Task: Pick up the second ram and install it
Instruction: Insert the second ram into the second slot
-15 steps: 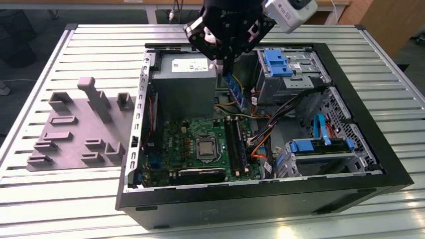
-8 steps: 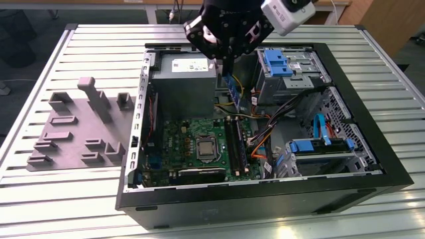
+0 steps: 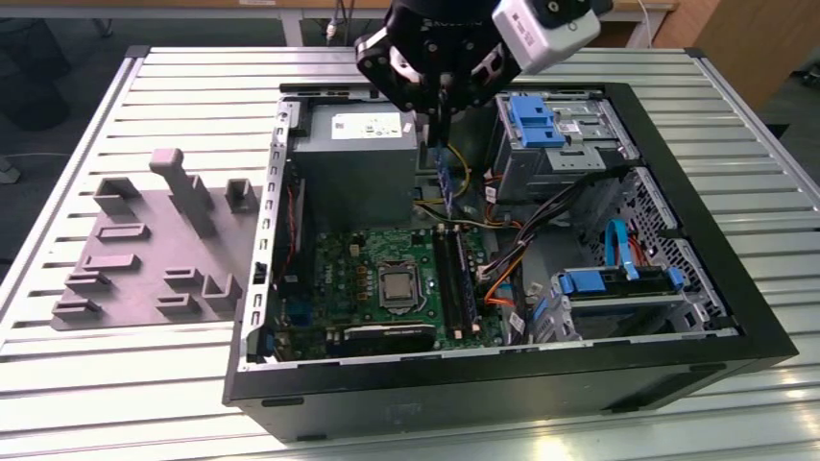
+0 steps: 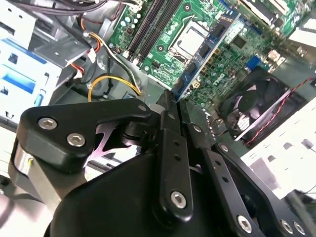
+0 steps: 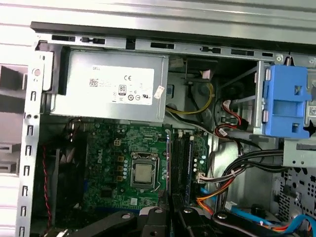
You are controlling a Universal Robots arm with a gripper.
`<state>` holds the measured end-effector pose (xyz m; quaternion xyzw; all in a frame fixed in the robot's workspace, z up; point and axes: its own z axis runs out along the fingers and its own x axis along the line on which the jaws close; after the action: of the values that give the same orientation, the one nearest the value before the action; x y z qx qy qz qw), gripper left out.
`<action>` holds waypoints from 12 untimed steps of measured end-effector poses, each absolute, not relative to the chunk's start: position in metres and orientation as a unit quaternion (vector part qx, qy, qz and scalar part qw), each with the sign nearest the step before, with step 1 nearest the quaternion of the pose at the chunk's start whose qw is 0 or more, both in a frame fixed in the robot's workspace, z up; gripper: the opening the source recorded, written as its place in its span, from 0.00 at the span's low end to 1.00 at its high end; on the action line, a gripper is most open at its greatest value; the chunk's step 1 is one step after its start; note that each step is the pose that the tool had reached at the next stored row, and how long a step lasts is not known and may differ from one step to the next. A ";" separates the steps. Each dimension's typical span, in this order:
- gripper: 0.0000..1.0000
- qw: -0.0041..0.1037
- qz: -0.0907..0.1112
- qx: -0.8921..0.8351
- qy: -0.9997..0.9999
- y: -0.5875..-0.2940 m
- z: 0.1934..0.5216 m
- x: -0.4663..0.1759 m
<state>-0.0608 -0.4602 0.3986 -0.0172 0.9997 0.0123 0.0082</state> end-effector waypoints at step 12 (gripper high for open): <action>0.14 0.009 0.012 0.019 1.000 -0.460 0.398 -0.061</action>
<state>-0.0608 -0.4601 0.3985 0.0188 0.9997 0.0119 0.0087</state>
